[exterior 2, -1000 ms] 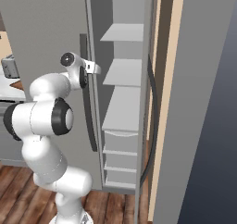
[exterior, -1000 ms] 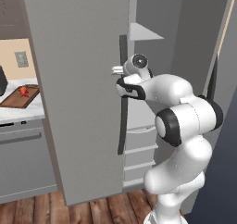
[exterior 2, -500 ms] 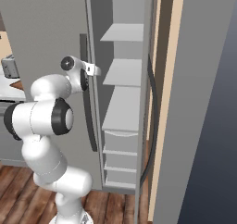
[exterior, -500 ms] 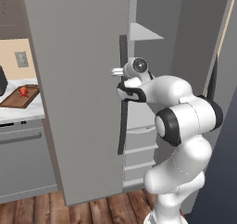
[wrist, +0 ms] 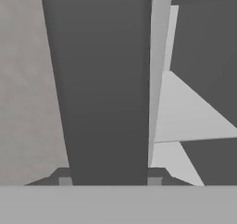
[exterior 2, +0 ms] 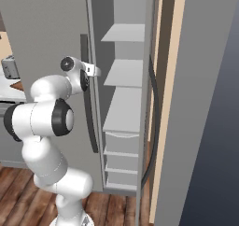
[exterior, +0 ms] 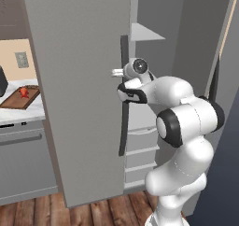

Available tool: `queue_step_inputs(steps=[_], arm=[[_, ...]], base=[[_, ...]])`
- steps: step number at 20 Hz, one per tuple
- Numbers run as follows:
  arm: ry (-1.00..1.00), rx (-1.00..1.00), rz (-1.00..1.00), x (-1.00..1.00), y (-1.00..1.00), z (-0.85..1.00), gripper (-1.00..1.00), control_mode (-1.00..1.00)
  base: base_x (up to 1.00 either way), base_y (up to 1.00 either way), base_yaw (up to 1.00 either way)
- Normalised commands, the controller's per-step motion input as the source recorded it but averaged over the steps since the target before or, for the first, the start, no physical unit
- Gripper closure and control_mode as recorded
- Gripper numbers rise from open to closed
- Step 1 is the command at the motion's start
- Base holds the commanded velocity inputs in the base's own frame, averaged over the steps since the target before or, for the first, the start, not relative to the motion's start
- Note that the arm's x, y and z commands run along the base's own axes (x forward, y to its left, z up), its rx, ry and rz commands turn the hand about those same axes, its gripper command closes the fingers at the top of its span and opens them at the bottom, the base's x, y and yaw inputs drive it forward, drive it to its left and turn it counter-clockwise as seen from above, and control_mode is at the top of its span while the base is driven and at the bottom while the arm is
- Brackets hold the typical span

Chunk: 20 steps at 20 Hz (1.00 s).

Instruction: Retrieve a lemon from the fridge and place it on the cutting board with the fish.

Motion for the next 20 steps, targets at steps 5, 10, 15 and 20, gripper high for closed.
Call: queue_step_inputs(steps=[5, 10, 15, 20], arm=[[0.00, 0.00, 0.00, 0.00, 0.00, 0.00, 1.00, -1.00], [0.00, 0.00, 0.00, 0.00, 0.00, 0.00, 1.00, -1.00], [0.00, 0.00, -0.05, -0.26, 0.00, 0.02, 1.00, -1.00], [0.00, -0.04, -0.15, -0.65, 0.00, 0.22, 1.00, -1.00]], base=[[0.00, 0.00, 0.00], [0.00, 0.00, 0.00], [0.00, 0.00, 0.00], [0.00, 0.00, 0.00]])
